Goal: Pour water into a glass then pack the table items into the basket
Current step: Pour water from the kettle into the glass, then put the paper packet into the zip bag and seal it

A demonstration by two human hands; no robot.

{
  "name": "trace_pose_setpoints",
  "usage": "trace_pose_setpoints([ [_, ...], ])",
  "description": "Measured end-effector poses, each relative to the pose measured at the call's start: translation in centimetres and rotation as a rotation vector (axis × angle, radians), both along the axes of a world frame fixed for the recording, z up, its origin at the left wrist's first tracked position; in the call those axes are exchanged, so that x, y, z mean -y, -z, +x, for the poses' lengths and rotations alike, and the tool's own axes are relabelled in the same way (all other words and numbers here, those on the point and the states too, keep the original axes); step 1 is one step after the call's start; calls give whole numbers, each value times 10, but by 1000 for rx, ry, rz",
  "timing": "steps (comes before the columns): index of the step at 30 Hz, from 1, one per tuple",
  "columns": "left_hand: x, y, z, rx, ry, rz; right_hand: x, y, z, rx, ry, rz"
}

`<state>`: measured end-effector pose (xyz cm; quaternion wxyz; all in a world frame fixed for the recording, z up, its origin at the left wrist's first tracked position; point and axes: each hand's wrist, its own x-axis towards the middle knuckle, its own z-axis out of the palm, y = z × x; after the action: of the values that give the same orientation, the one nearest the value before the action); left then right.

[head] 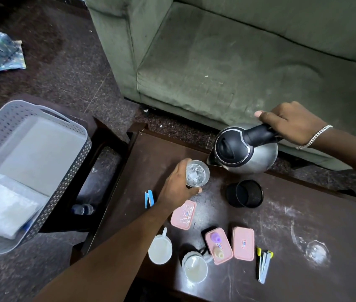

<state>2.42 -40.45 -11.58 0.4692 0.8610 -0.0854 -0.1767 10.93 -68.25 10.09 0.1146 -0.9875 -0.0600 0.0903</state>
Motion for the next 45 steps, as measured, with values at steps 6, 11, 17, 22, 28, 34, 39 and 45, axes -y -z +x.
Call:
trace_pose_setpoints([
  [6, -27, -10, -1, -12, -25, -92, -6, -19, 3, 43, 222, 225],
  [11, -82, -46, 8, 39, -108, -174, -48, -44, 8, 20, 379, 485],
  [17, -172, -116, 24, 125, -185, -215, -144, -72, 32, -9, 337, 759],
  [22, -270, -148, 28, 239, -278, -115, -233, -91, 55, 17, 232, 896],
  [28, -384, -143, 11, 203, -452, 44, -344, -75, 83, -39, 164, 1035],
  [34, -451, -113, -15, 93, -505, 289, -429, -15, 90, -126, 224, 1107],
  [39, -468, -95, -21, -8, -545, 445, -466, 31, 86, -106, 265, 959],
  [45, -471, -82, -16, -95, -511, 549, -486, 56, 81, -42, 319, 892],
])
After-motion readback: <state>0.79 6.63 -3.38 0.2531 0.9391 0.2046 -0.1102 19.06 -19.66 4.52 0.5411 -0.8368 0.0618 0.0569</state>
